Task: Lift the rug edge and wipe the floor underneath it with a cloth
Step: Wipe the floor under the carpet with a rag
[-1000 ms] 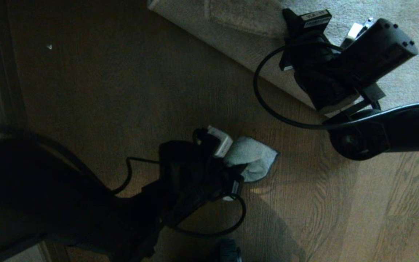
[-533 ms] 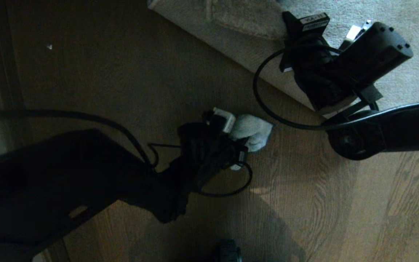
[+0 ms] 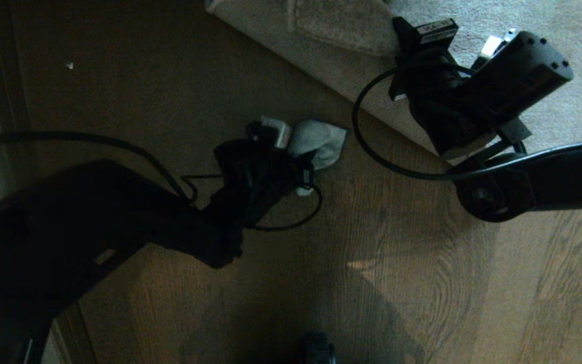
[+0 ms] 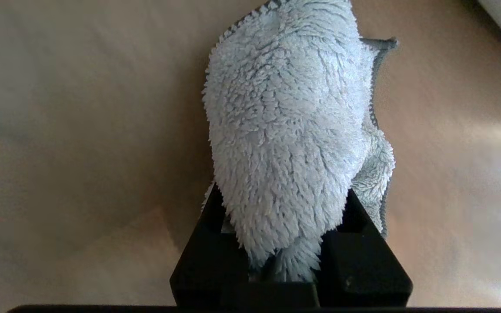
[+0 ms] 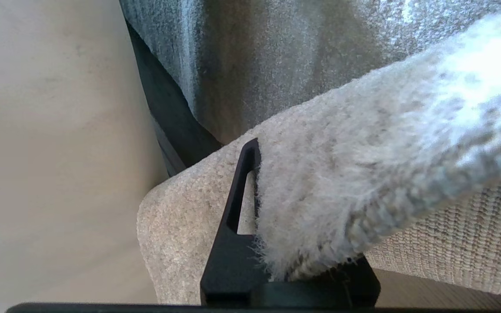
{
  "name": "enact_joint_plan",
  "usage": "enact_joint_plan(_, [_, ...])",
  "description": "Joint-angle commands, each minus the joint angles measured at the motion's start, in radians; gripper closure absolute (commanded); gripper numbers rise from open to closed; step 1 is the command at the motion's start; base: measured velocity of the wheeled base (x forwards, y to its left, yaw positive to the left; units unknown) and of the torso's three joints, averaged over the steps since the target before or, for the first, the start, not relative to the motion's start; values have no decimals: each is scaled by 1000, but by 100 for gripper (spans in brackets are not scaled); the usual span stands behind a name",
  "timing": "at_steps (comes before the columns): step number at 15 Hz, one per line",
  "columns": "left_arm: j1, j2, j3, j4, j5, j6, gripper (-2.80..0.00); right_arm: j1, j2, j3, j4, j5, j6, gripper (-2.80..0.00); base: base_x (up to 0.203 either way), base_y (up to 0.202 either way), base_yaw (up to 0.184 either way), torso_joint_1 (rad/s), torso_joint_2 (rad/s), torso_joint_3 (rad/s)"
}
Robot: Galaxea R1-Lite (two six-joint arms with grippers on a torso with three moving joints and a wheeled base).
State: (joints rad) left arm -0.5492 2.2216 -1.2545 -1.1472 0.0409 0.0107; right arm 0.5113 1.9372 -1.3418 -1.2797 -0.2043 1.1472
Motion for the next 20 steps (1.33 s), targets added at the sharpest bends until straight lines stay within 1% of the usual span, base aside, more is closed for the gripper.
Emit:
enact_joint_plan(1, [41,-68,-4,-6,10,10,0,1,-3,0,-9,-1,6,0,0,0,0,0,0,0])
enact_joint_plan(4, [97,-148,4,-4,11,16,0,1,-3,0,-9,-1,6,0,0,0,0,0,0,0])
enact_joint_plan(6, [139,-209,41,-4,11,45,0,1,-4,-2,-9,0,6,0,0,0,0,0,0,0])
enact_joint_plan(8, [152,-276,120,-5,10,53,0,1,-11,-3,-9,0,6,0,0,0,0,0,0,0])
enact_joint_plan(10, [148,-353,234,-5,5,55,0,1,-18,-2,-9,0,6,0,0,0,0,0,0,0])
enact_joint_plan(11, [133,-395,311,-5,2,55,0,1,-18,-2,-9,0,6,0,0,0,0,0,0,0])
enact_joint_plan(13, [78,-482,492,-2,-15,55,0,1,-15,-2,-9,-1,6,0,0,0,0,0,0,0])
enact_joint_plan(15, [-12,-554,688,0,-53,55,0,1,-15,-2,-10,-1,6,0,0,0,0,0,0,0])
enact_joint_plan(16, [-77,-573,759,0,-70,54,0,0,-15,-2,-10,-1,6,0,0,0,0,0,0,0])
enact_joint_plan(17, [-143,-578,805,0,-83,51,0,0,-15,-2,-9,-1,6,0,0,0,0,0,0,0])
enact_joint_plan(18, [-189,-556,823,1,-91,41,0,0,-14,-2,-9,-1,6,0,0,0,0,0,0,0])
enact_joint_plan(20, [-244,-473,819,-2,-94,13,0,-2,-11,-2,-10,-1,6,0,0,0,0,0,0,0])
